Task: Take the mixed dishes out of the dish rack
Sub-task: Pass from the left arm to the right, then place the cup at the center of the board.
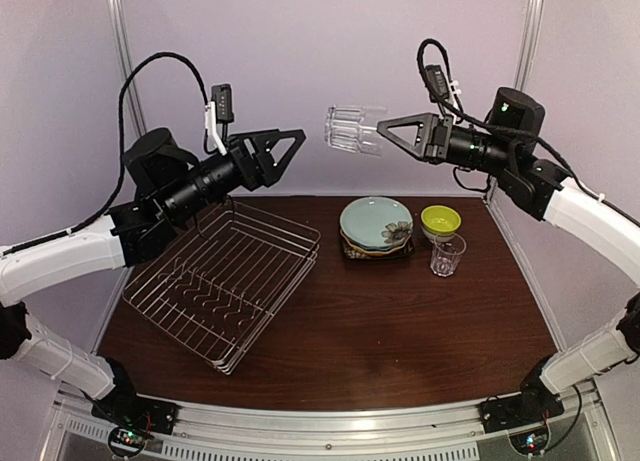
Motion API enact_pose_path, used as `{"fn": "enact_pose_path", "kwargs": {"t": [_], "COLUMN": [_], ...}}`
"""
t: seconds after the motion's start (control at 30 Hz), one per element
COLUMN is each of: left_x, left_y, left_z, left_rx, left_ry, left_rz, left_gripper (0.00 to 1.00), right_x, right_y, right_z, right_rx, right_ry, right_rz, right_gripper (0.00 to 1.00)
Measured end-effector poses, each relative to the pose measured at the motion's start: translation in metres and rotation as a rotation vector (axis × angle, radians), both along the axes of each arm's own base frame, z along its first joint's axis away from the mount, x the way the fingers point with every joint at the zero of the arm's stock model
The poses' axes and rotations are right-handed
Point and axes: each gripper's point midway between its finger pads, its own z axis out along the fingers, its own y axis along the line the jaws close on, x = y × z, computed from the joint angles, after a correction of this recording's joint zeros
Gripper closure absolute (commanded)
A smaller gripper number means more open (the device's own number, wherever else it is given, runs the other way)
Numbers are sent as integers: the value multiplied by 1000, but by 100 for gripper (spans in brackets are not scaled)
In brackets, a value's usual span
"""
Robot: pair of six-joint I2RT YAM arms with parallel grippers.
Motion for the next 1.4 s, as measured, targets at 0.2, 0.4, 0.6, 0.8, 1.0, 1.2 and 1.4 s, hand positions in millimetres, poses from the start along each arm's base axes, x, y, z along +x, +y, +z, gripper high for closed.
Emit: {"fn": "enact_pose_path", "kwargs": {"t": [0.2,0.4,0.6,0.8,1.0,1.2,1.4], "left_x": [6,9,11,11,12,12,13], "left_y": [4,4,4,4,4,4,5], "left_z": [-10,-22,-28,-32,-33,-34,-35], "left_rx": [43,74,95,108,110,117,122], "left_ry": [20,42,54,62,64,63,64], "left_rz": [42,57,69,70,70,73,79], "left_gripper": [3,3,3,2,3,3,3], "right_x": [31,45,51,65,81,80,66], "right_y": [-40,-75,-102,-146,-212,-237,-236], "right_z": [-31,-66,-114,-183,-194,-213,-234], "right_rx": [-163,-393,-649,-943,-1015,-1056,-1092], "right_ry": [55,109,177,309,383,438,472], "right_rz": [-148,-285,-377,-482,-671,-730,-678], "right_gripper": [100,100,100,100,100,100,100]}}
